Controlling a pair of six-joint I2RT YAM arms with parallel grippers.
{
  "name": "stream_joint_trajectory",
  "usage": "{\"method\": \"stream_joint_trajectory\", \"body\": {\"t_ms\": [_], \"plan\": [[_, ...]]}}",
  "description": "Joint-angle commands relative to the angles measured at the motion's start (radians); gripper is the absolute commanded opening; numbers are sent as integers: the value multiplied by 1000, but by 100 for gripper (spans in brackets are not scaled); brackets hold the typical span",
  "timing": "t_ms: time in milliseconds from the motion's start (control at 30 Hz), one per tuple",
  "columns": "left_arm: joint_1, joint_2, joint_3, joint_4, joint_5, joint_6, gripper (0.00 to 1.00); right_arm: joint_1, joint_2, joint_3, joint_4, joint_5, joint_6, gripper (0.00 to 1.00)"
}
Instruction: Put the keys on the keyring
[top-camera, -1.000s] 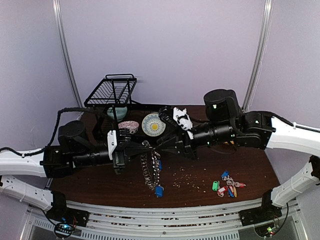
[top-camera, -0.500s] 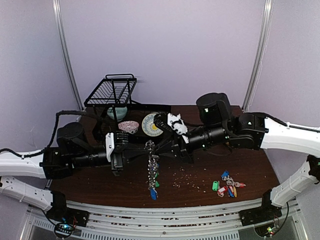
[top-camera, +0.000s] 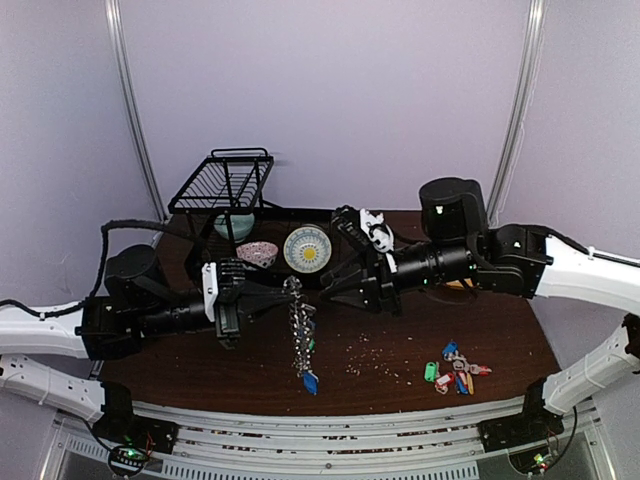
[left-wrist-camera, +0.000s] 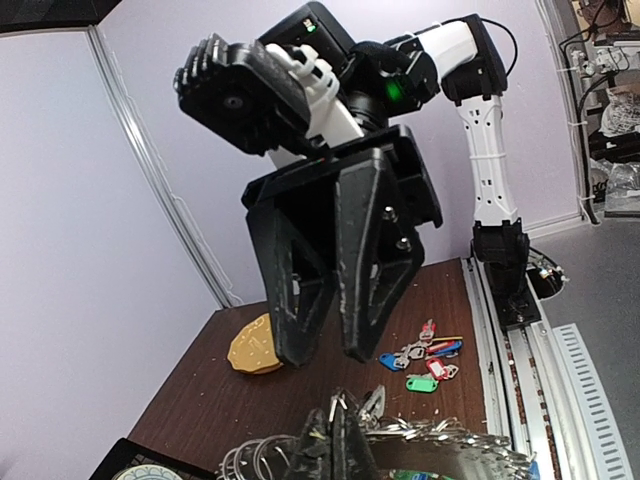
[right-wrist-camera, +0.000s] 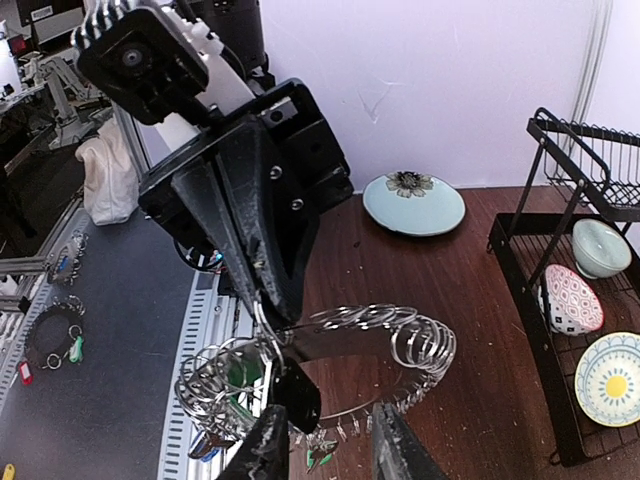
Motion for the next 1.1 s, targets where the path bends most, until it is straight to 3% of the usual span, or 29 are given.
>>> {"method": "stream_joint_trajectory", "body": {"t_ms": [0,233,633,767,900,1067], "plan": [[-3,-31,-11,126,-26,3,0,3,-4,-88,176,-110,120,31],[-3,-34,-14,131,-30,3,0,3,-12,-189,401,-146,239,36],[-3,-36,-19,139,-36,-1,0,5,54,-181,480,-158,268,32],[-3,-52,-38,178,-61,-22,0,6,57,-190,469,-134,259,21],[-3,-62,-62,229,-37,-44,0,5,45,-204,478,-122,257,0],[-3,-85,-90,303,-24,-89,0,5,27,-198,417,-99,221,0]]}}
